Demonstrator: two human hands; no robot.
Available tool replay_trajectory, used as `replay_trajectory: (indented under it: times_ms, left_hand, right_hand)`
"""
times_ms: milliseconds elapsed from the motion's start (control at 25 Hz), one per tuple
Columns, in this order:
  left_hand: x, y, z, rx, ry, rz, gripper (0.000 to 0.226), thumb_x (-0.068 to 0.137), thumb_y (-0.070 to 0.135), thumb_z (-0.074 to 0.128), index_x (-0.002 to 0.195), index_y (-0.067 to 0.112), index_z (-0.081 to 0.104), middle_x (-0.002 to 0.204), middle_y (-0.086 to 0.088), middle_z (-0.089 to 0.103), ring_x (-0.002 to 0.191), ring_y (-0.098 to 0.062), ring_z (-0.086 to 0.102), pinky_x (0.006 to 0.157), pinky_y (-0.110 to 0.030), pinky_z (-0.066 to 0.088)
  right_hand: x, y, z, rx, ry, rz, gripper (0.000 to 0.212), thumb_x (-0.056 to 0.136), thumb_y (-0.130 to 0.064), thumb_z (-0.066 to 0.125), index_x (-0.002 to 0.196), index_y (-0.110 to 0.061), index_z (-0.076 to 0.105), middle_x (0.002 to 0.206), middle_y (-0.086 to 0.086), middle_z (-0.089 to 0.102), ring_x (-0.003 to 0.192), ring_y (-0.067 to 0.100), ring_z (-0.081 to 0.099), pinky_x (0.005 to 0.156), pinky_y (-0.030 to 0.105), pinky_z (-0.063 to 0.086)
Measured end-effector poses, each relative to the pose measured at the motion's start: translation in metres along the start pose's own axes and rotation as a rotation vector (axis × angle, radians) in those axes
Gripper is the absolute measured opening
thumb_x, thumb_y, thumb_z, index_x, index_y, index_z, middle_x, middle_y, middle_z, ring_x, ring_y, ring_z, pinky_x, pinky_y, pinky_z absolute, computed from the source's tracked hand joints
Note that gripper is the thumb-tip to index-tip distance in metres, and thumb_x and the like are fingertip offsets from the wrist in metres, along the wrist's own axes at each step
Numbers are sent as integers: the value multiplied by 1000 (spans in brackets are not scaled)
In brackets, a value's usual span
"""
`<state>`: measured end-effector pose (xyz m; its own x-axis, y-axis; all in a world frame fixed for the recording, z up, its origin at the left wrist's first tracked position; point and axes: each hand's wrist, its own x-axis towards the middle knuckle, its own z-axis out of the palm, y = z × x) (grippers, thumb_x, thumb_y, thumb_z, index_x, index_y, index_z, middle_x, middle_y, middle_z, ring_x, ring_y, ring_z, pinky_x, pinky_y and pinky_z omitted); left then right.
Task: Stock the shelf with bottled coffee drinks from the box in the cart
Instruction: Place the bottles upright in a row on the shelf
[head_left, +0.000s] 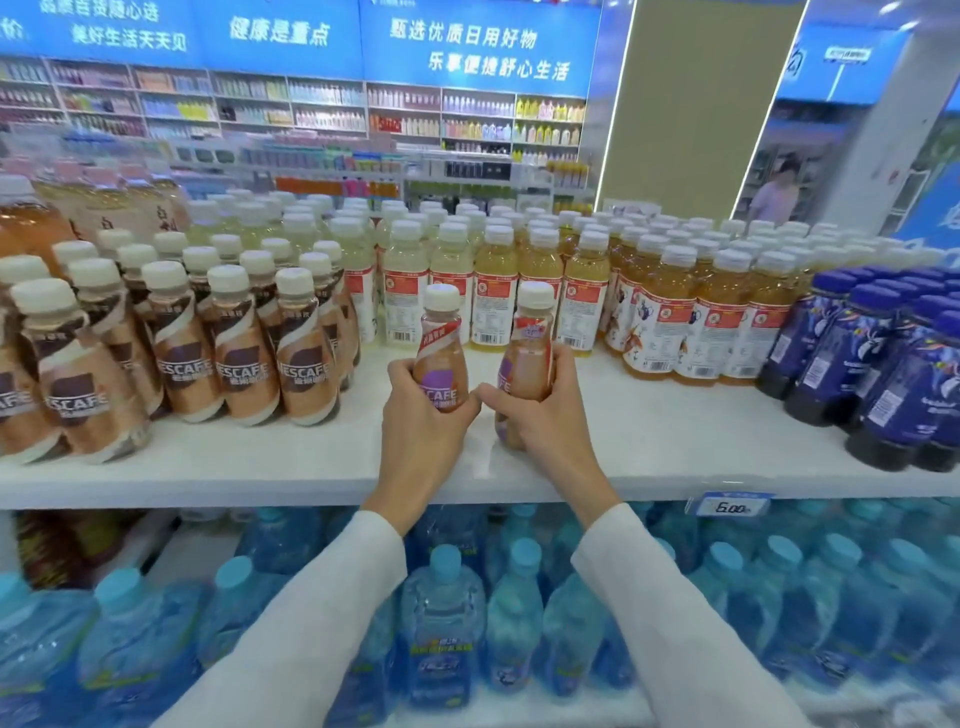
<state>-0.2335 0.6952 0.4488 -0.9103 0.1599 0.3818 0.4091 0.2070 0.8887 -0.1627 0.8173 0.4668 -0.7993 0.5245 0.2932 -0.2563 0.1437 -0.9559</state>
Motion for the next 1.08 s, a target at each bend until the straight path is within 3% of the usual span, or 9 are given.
replay_trajectory:
  times_ms: [160,320,400,480,640,760,840,920,1080]
  left_hand:
    - [-1,-7,2,0,-5,8,69,74,38,88,118,29,36,109,7,61,90,-7,62,61,-7,46]
    - [-7,-16,-12,6,-151,-1,91,70,38,89,139,29,31,123,12,57,104,-8,60,79,-13,46]
    - [-6,-22,-25,-58,-171,-13,95,69,32,92,145,29,35,125,18,57,108,-3,61,83,-14,47]
    - [-5,-24,-35,-96,-147,-20,87,66,29,95,137,29,46,120,22,60,104,2,64,81,-14,50]
    - [-5,-21,-41,-108,-159,-30,66,61,32,98,111,39,55,109,24,67,89,8,68,72,-10,54]
    - [-6,-22,-42,-116,-155,-34,66,62,33,97,112,36,55,109,23,67,89,11,66,71,-8,54]
    - [-7,-21,-42,-109,-151,-23,66,63,33,97,114,35,55,109,23,67,90,12,66,71,-6,53]
    - [-8,-21,-43,-106,-147,-16,66,64,33,96,115,35,55,109,22,67,91,7,68,73,-11,55]
    - [-9,-21,-43,-105,-148,-6,67,66,34,95,120,32,56,114,17,68,96,-1,69,81,-19,57]
  right_hand:
    - [3,8,-3,-69,-28,-25,63,75,-19,89,116,-40,46,91,-7,67,68,7,66,61,34,61]
    - [-7,12,-14,-244,-46,-10,88,66,-44,93,132,-41,34,114,-22,58,100,-1,64,79,19,57]
    - [-13,13,-15,-366,66,-7,95,57,-61,90,131,-42,33,118,-23,52,104,-7,57,77,12,49]
    - [-15,14,-11,-488,190,-27,90,54,-67,87,124,-39,37,118,-16,51,101,-1,58,78,15,47]
    - [-14,20,-7,-539,194,-42,73,68,-44,89,123,-33,43,117,-12,57,97,2,59,79,15,46]
    - [-9,18,-16,-361,-71,54,65,79,-21,84,131,-36,47,119,-19,63,107,0,61,98,31,54]
    - [-9,17,-20,-331,-205,71,61,83,-20,78,132,-39,46,122,-20,63,113,1,61,105,38,51]
    - [-11,17,-18,-318,-192,52,66,80,-29,84,134,-38,47,126,-19,61,115,-1,60,104,32,52]
    - [-19,21,-7,-411,61,-57,67,69,-37,92,123,-40,52,116,-19,62,102,-5,61,80,12,53]
